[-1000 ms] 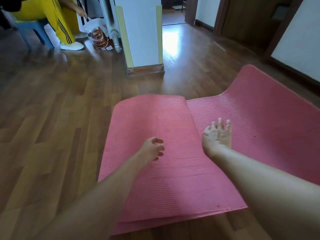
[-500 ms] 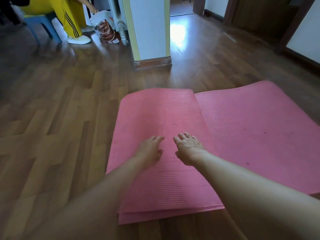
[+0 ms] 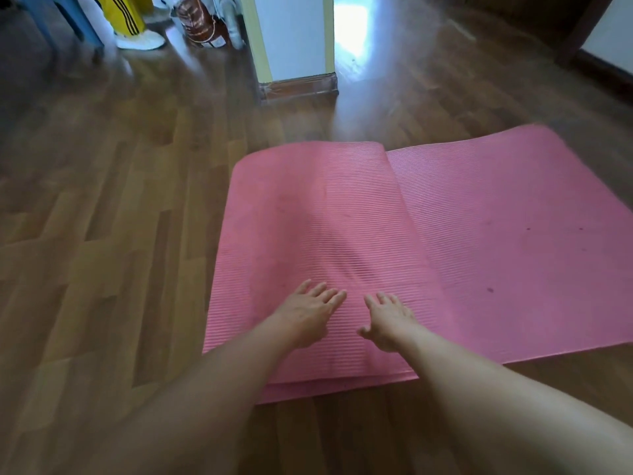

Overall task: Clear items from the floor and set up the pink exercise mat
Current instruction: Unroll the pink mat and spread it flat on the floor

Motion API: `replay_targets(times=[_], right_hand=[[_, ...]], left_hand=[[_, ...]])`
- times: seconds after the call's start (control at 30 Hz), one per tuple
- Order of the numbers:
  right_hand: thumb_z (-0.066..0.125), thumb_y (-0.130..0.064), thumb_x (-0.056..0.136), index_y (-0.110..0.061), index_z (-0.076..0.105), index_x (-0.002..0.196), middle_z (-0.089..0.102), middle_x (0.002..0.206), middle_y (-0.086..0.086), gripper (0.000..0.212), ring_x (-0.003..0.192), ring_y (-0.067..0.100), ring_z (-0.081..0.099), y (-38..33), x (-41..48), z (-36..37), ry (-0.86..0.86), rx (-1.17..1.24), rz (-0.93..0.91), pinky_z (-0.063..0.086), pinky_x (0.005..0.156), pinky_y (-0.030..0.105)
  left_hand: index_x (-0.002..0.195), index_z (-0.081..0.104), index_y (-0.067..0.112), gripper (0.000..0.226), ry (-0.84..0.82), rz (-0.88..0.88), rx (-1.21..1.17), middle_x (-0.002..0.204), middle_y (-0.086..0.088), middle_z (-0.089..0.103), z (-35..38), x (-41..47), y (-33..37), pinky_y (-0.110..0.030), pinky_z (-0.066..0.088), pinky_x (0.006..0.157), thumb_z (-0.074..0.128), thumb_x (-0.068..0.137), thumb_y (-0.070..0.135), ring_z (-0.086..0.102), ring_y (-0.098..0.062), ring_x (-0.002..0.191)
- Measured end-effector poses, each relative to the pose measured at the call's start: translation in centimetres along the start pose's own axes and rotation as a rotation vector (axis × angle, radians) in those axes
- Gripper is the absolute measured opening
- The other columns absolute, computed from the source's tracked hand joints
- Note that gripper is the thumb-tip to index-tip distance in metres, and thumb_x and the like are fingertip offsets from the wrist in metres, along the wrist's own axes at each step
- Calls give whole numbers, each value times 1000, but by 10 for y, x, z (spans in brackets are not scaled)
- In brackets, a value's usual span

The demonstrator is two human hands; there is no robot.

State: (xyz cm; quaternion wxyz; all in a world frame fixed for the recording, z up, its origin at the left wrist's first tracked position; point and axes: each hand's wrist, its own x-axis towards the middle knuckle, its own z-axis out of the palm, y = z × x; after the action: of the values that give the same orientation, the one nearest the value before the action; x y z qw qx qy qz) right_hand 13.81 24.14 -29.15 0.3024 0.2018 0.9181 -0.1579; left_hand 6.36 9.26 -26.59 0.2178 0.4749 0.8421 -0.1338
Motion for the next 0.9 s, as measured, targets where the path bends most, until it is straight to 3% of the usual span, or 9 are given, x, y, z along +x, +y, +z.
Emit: replay_targets(times=[0.2, 0.33, 0.57, 0.77, 0.9], right_hand=[[44, -48, 96, -25, 1, 154, -7, 162, 4, 75, 148, 31, -6, 22, 3, 1, -39, 60, 107, 5, 120, 47], [44, -50, 95, -25, -4, 153, -17, 160, 6, 79, 146, 38, -10, 45, 5, -1, -50, 92, 209, 5, 118, 53], [51, -53, 91, -20, -14, 151, -19, 158, 14, 94, 145, 43, 7, 67, 12, -9, -29, 332, 394, 16, 117, 53], [45, -49, 93, -17, -11, 152, -4, 159, 21, 87, 142, 46, 17, 63, 21, -17, 40, 474, 471, 17, 116, 52], [37, -42, 96, -16, -8, 153, 10, 158, 21, 77, 142, 42, 20, 63, 18, -20, 55, 463, 513, 16, 116, 51]], left_hand=[[152, -2, 19, 77, -75, -2, -56, 161, -2, 6, 10, 8, 12, -40, 5, 120, 47, 93, 24, 3, -20, 148], [152, -2, 21, 88, -157, 15, -54, 161, -3, 2, 11, 15, 23, -44, 11, 120, 59, 89, 35, 2, -23, 148], [151, -9, 24, 116, -191, 100, 47, 160, -11, -9, 22, 31, 49, -49, 6, 118, 72, 72, 54, -7, -33, 147], [150, -15, 27, 113, -208, 94, 62, 158, -21, -5, 21, 37, 66, -58, 18, 114, 71, 77, 35, -1, -45, 144], [150, -12, 28, 96, -186, 18, -170, 157, -14, 16, 1, 42, 59, -48, 33, 110, 57, 86, 14, 23, -36, 141]])
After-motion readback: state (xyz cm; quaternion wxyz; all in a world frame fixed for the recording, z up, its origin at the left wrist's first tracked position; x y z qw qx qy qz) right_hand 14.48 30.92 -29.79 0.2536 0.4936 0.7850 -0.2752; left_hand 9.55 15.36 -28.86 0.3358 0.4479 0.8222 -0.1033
